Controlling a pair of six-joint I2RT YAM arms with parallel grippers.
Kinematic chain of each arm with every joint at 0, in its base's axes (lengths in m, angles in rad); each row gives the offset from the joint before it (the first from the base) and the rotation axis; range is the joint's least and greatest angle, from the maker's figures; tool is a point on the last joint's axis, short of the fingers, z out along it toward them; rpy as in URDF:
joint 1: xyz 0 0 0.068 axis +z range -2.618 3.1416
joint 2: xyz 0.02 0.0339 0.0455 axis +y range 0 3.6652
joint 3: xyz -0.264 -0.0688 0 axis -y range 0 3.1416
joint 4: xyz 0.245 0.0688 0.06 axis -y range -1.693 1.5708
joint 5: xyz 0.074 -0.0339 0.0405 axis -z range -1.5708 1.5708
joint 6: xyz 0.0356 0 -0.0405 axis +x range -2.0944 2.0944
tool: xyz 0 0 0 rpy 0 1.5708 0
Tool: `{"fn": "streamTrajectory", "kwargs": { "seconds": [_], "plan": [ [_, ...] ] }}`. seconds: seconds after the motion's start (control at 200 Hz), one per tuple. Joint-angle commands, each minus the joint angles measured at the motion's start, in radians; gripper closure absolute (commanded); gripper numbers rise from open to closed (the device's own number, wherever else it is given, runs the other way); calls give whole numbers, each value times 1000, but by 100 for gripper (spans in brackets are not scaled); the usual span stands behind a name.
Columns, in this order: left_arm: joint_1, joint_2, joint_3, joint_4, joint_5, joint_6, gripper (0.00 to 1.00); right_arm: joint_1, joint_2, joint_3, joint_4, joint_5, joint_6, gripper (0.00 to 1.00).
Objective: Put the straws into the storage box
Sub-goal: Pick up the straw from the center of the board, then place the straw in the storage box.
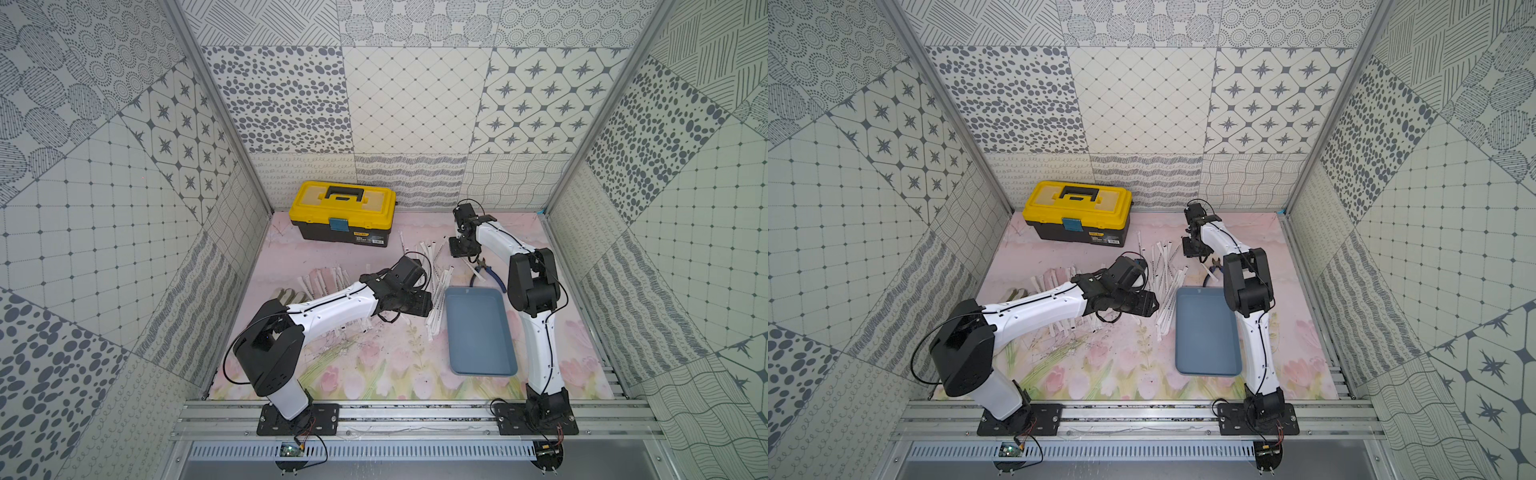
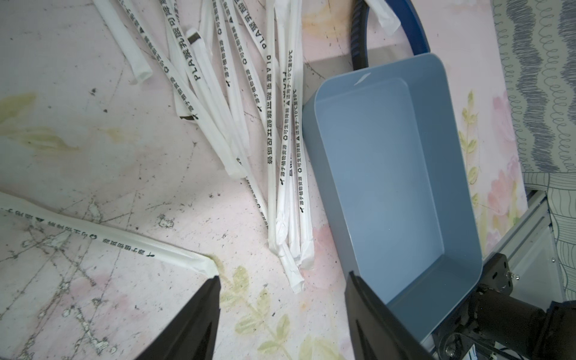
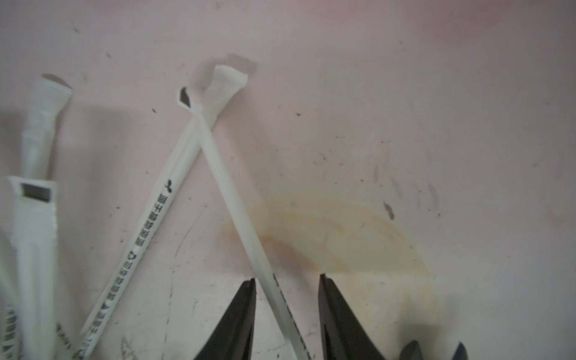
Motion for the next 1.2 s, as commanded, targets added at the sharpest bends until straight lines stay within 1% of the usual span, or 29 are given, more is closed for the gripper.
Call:
{"fn": "streamTrajectory", "kwargs": {
  "seconds": [0.0, 0.115, 0.18, 0.265, 0.36, 0.4, 0.44, 0.52, 0.61, 0.65, 0.69, 0.725, 0.8, 0.911, 1.006, 1.196],
  "plan": [
    [4, -8, -9, 20, 32, -7, 33, 11, -3, 26, -25, 31, -52, 70],
    [15, -17, -13, 20, 20, 1, 34, 14, -25, 36, -23, 36, -61, 82],
    [26, -28, -17, 16, 6, 1, 34, 20, -61, 37, -26, 43, -55, 88],
    [43, -56, -29, 18, -24, -8, 35, 44, -179, -12, 10, 55, -29, 91],
    [57, -89, -39, 6, -88, -20, 37, 77, -338, -106, 2, 16, 51, 92],
    [58, -104, -48, 5, -113, -22, 37, 99, -416, -189, 2, -8, 108, 92],
    [61, -117, -55, 6, -130, -28, 37, 128, -505, -306, 19, -31, 178, 91],
    [64, -141, -71, 14, -124, -47, 38, 217, -711, -629, 135, -58, 338, 91],
    [62, -148, -99, 47, -74, -86, 39, 325, -910, -952, 250, -76, 529, 91],
    [57, -141, -108, 70, -47, -99, 41, 367, -973, -1055, 306, -89, 594, 91],
    [51, -130, -113, 91, -26, -108, 43, 394, -1013, -1126, 340, -96, 639, 92],
    [47, -114, -112, 107, -5, -109, 47, 408, -1027, -1166, 364, -106, 657, 92],
    [46, -80, -91, 118, 33, -110, 53, 409, -1018, -1202, 372, -117, 658, 93],
    [46, -60, -79, 143, 56, -86, 54, 371, -968, -1219, 396, -139, 622, 94],
    [46, -54, -72, 134, 48, -64, 54, 342, -914, -1210, 420, -153, 597, 94],
    [47, -65, -103, 154, 33, -66, 54, 339, -815, -1186, 473, -160, 588, 94]
  ]
}}
